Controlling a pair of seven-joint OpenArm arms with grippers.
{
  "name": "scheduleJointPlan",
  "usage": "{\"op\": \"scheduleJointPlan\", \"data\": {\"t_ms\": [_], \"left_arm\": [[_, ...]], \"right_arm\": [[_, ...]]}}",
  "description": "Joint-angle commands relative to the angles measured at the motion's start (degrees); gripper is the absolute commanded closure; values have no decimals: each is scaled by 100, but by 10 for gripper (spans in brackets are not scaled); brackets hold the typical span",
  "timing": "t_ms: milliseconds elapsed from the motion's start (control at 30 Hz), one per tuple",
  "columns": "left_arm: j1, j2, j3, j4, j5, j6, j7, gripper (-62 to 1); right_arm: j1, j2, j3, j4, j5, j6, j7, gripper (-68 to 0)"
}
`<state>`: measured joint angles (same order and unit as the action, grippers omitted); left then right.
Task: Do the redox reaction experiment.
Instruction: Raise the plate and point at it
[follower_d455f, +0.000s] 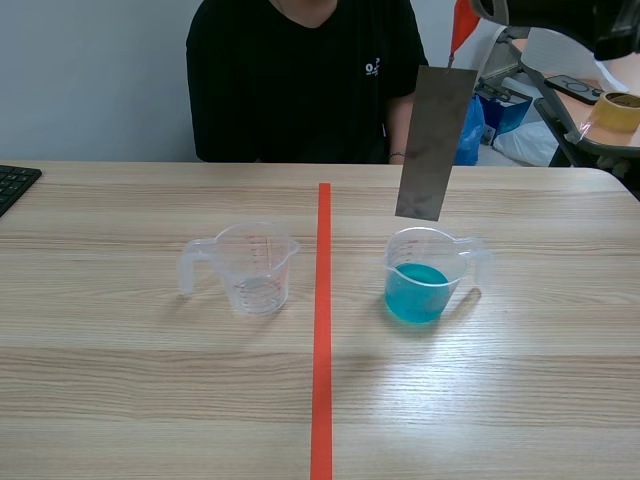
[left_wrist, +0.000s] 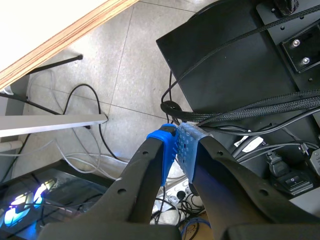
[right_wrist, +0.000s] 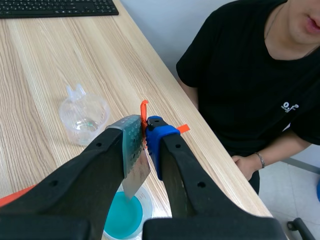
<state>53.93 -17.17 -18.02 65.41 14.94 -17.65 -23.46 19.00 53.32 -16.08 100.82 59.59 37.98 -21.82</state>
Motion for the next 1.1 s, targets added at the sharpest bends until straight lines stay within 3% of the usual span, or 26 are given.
{"op": "scheduleJointPlan", "data": {"t_ms": [0,233,367,533,700,800,900,1067], "left_arm": [[35,-15,0,87,-66,-2,-122,-40],[52,-177,0,87,-234,-4,-267,-40],[175,-358,0,129,-529,-4,-326,-40],[590,-800,-2,304,-1222,-4,-691,-40],[809,-1384,-116,409,-2260,-61,-1161,-40],[739,-1707,-358,411,-3034,-297,-1423,-40],[446,-2033,-645,409,-3834,-879,-1488,-40],[-564,-2485,-758,409,-4343,-1799,-1191,-40]], "right_arm": [[79,-50,118,-111,48,-42,96,-8],[63,-448,118,-581,-260,92,92,-8],[61,-476,111,-640,-260,114,90,-8],[61,-476,111,-640,-260,114,63,-8],[63,-476,111,-638,-258,155,66,-8],[63,-476,111,-638,-256,221,66,-8],[63,-476,111,-638,-256,221,66,-8],[63,-476,114,-638,-256,221,66,-8]]}}
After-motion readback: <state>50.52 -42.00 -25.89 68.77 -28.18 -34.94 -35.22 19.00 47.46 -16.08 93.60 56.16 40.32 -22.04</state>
